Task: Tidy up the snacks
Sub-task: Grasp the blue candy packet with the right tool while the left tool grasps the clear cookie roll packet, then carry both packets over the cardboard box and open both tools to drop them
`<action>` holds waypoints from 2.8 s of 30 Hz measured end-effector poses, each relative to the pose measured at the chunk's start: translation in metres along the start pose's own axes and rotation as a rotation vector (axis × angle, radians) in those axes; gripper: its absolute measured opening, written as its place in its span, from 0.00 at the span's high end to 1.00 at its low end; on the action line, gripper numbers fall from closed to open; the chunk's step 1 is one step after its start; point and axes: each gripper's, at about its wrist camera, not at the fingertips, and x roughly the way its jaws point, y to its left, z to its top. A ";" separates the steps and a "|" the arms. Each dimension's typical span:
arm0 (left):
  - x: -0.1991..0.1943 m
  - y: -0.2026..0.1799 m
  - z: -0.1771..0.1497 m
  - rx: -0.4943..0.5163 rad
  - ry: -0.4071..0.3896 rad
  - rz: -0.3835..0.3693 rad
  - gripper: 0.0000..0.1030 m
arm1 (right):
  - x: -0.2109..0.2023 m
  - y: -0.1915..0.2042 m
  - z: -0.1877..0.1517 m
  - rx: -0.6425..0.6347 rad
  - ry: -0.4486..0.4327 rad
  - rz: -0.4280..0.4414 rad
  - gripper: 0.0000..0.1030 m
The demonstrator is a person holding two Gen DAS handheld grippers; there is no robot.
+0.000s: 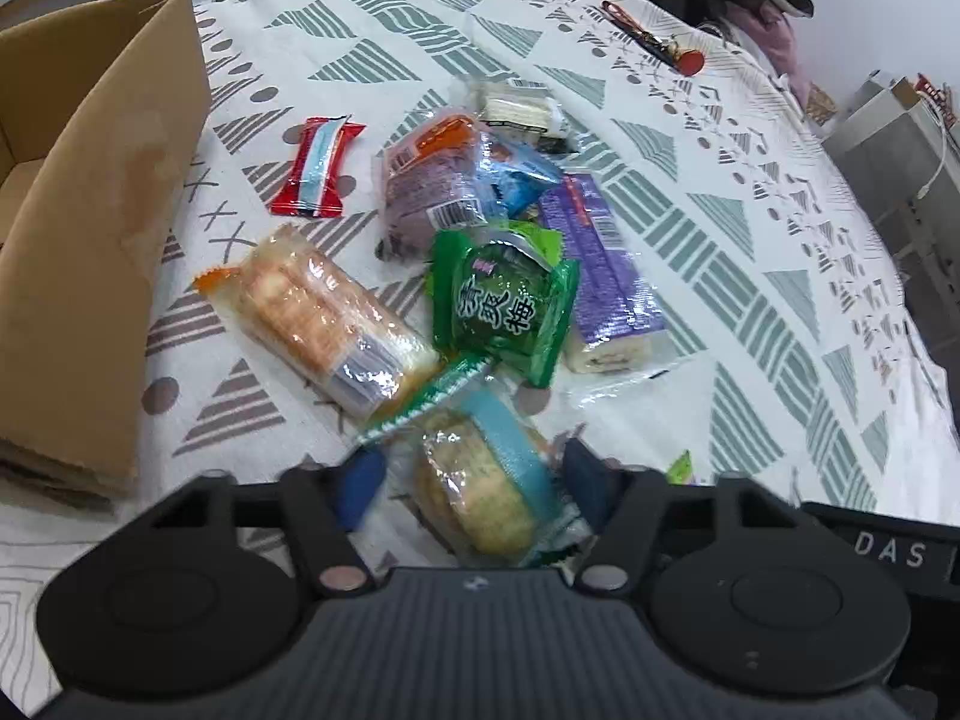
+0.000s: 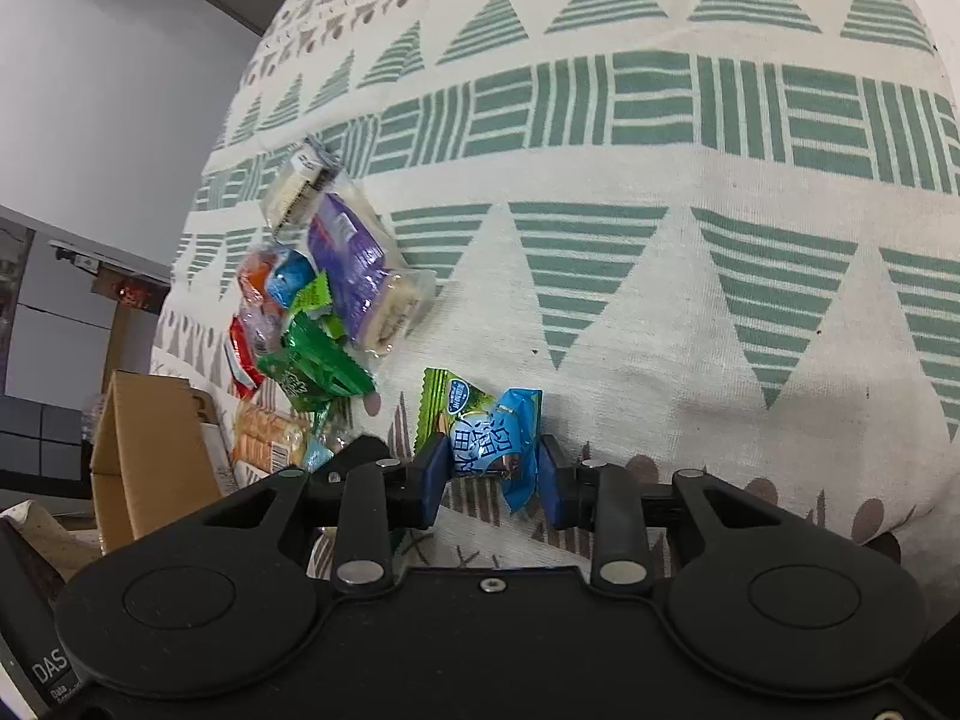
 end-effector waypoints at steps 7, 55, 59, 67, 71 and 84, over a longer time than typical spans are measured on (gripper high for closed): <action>-0.023 0.002 -0.005 -0.028 -0.034 -0.021 0.76 | -0.014 0.001 -0.003 -0.026 -0.028 0.041 0.70; -0.187 0.133 0.022 -0.208 -0.374 0.105 0.83 | -0.011 0.154 -0.047 -0.380 -0.058 0.415 0.70; -0.184 0.146 0.027 -0.232 -0.364 0.123 0.82 | -0.006 0.163 -0.054 -0.397 -0.040 0.424 0.70; -0.176 0.154 0.029 -0.226 -0.302 0.149 0.68 | -0.001 0.184 -0.067 -0.445 -0.001 0.486 0.66; -0.177 0.156 0.028 -0.222 -0.297 0.157 0.52 | -0.002 0.186 -0.069 -0.448 0.008 0.493 0.51; -0.183 0.141 0.026 -0.204 -0.306 0.190 0.23 | -0.033 0.163 -0.051 -0.394 -0.098 0.367 0.10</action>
